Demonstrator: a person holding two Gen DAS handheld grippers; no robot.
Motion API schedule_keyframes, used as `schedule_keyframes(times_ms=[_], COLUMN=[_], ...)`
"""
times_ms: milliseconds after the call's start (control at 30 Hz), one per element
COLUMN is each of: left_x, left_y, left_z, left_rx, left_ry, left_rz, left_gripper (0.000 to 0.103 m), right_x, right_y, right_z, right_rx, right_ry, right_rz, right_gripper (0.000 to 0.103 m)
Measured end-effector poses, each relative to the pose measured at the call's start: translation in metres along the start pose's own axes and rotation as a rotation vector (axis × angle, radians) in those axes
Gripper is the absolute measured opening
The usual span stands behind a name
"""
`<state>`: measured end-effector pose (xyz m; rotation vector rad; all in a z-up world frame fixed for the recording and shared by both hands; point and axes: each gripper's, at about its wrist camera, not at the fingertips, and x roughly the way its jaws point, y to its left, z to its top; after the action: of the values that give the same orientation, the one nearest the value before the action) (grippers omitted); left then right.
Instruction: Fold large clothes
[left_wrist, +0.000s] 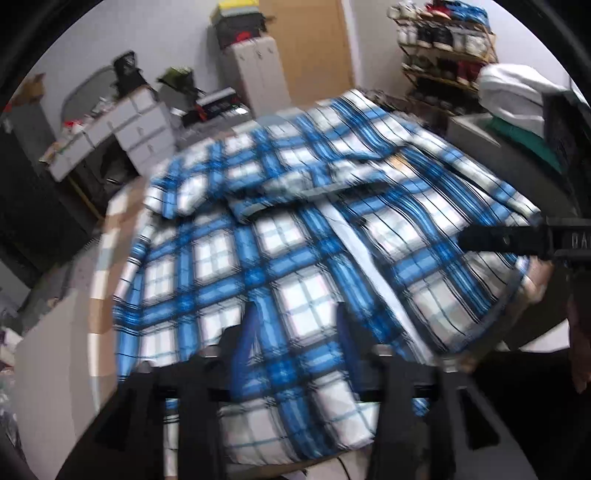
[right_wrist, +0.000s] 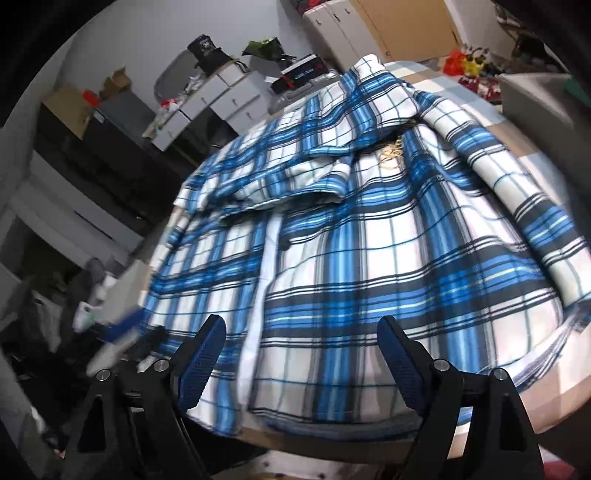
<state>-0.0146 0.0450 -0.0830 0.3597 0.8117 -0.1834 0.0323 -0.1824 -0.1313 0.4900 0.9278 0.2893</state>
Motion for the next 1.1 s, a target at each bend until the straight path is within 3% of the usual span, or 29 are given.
schedule_keyframes(times_ms=[33, 67, 167, 233, 333, 400, 567, 700, 800, 967, 1100], left_x=[-0.003, -0.005, -0.012, -0.017, -0.026, -0.021, -0.007, 0.015, 0.032, 0.047, 0.059], left_y=[0.006, 0.011, 0.039, 0.066, 0.117, 0.148, 0.179, 0.185, 0.180, 0.174, 0.166], left_z=[0.000, 0.000, 0.001, -0.004, -0.020, -0.031, -0.048, -0.059, -0.062, -0.062, -0.062], left_rx=[-0.010, -0.015, -0.032, -0.082, -0.213, -0.276, -0.290, -0.359, -0.375, -0.387, -0.350], left_ry=[-0.028, -0.051, -0.067, -0.043, 0.010, 0.100, 0.249, 0.356, 0.418, 0.451, 0.478], left_rz=[0.055, 0.104, 0.256, 0.272, 0.227, 0.167, 0.107, -0.055, -0.123, -0.174, -0.168], left_gripper=[0.066, 0.073, 0.079, 0.087, 0.087, 0.087, 0.087, 0.087, 0.087, 0.087, 0.085], right_x=[-0.002, -0.004, -0.008, -0.010, -0.014, -0.016, -0.023, -0.025, -0.027, -0.030, -0.030], right_y=[0.001, 0.003, 0.007, 0.008, 0.009, 0.010, 0.010, 0.006, -0.001, -0.007, -0.005], right_z=[0.000, 0.000, -0.003, -0.005, -0.006, -0.006, -0.006, -0.006, -0.005, -0.004, -0.004], right_rx=[-0.015, -0.033, -0.052, -0.063, -0.070, -0.066, -0.062, -0.041, -0.014, 0.014, 0.005], right_ry=[-0.008, -0.018, -0.028, -0.035, -0.048, -0.060, -0.086, -0.089, -0.091, -0.098, -0.097], right_rz=[-0.008, -0.024, -0.037, -0.033, -0.019, -0.008, 0.009, 0.006, 0.010, 0.014, 0.012], right_gripper=[0.084, 0.085, 0.091, 0.092, 0.093, 0.093, 0.095, 0.095, 0.095, 0.095, 0.095])
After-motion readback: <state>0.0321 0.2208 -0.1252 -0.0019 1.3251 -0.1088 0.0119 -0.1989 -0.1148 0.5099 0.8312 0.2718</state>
